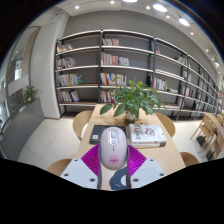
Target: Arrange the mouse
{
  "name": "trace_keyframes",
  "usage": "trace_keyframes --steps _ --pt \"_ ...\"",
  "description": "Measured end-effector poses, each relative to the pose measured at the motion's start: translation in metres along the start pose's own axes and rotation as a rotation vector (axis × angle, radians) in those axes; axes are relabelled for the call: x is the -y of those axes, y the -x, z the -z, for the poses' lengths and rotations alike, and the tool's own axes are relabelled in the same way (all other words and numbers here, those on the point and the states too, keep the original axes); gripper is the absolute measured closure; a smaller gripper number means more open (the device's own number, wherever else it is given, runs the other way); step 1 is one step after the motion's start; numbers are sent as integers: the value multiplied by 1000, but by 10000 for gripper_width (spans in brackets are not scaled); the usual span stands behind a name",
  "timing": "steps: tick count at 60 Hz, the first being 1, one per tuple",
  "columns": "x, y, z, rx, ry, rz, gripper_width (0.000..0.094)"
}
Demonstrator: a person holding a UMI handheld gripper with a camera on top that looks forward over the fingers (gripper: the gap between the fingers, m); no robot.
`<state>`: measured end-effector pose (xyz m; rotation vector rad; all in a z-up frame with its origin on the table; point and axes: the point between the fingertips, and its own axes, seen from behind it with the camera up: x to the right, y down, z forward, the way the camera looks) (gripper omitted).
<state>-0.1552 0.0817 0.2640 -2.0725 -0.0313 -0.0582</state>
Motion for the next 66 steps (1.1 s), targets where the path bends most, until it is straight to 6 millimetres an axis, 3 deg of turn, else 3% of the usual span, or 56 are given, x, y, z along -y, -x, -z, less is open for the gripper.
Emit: trace_keyframes --steps 2,3,5,13,16,23,27,32,34,44,47,50,55,60,66 --pt "-12 -15 -13 -16 3 -7 610" --pt "-7 -25 -17 -21 16 -14 609" --pt "-15 -40 -31 -28 36 -26 610" --pt "-107 -89 -86 -61 195 -31 612" --pt "-146 -95 -95 -45 259 -47 611" --pt "-217 -103 -110 -30 378 -62 610" --pt "-247 -102 -111 -17 416 -63 610" --pt "-266 -100 -112 -6 437 -73 595" --pt "-259 -102 -110 -9 422 -77 583" --pt "-260 -104 -119 -31 435 -69 439" --pt "-259 -107 -118 -43 453 -40 267" --pt "-252 -102 -111 -16 462 -34 182" --pt "-222 -93 -101 11 399 -46 167" --pt "-189 -88 -79 -2 350 -28 168" --pt "-152 -75 -36 3 291 -19 171"
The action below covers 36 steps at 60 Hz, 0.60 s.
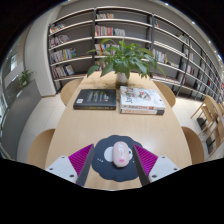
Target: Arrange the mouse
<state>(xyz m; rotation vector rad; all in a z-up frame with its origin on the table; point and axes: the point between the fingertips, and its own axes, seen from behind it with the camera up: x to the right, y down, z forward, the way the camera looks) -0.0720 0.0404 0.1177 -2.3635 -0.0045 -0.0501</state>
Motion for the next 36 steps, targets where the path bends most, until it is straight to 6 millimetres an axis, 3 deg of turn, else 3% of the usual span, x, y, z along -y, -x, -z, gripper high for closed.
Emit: trace_keyframes --steps 10,18,24,36 --pt "15 20 81 -11 -97 -12 167" --pt "1 33 128 -21 -121 -22 169" --pt "-13 41 155 -25 -124 -29 170" --pt "-54 54 185 -32 -99 -29 169"
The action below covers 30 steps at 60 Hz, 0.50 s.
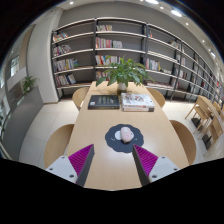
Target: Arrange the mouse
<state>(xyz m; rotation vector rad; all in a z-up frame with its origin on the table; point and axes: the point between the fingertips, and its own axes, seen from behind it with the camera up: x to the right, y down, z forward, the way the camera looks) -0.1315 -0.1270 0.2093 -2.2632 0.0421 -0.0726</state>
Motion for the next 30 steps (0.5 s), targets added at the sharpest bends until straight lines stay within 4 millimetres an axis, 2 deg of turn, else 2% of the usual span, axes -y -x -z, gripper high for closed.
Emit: trace_keyframes --steps 11,25,30 --pt "-19 7 18 6 4 9 170" --pt "-18 12 31 23 -15 9 170" --pt "-20 12 27 23 -12 7 170"
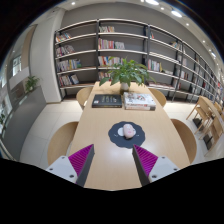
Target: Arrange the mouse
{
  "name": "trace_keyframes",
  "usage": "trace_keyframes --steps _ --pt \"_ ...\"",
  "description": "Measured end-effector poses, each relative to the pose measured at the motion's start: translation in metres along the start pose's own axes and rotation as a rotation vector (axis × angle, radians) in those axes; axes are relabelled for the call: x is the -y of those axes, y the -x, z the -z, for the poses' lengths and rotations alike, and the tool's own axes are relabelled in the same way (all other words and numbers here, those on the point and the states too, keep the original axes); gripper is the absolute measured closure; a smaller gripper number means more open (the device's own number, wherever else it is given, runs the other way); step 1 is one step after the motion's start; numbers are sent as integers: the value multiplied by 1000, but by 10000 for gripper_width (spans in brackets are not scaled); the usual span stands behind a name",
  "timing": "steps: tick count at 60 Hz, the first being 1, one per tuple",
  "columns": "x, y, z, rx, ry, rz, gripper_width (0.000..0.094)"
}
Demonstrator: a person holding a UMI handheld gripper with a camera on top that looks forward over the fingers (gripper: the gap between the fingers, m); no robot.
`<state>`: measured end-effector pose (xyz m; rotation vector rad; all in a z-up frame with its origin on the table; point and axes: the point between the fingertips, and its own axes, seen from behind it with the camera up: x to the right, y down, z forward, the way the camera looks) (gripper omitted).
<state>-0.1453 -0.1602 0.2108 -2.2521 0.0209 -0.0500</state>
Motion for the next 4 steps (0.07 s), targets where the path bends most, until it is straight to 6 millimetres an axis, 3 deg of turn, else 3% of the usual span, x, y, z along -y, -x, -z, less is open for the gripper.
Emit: trace_keyframes --steps 4 --pt "-1 -1 -1 0 8 3 168"
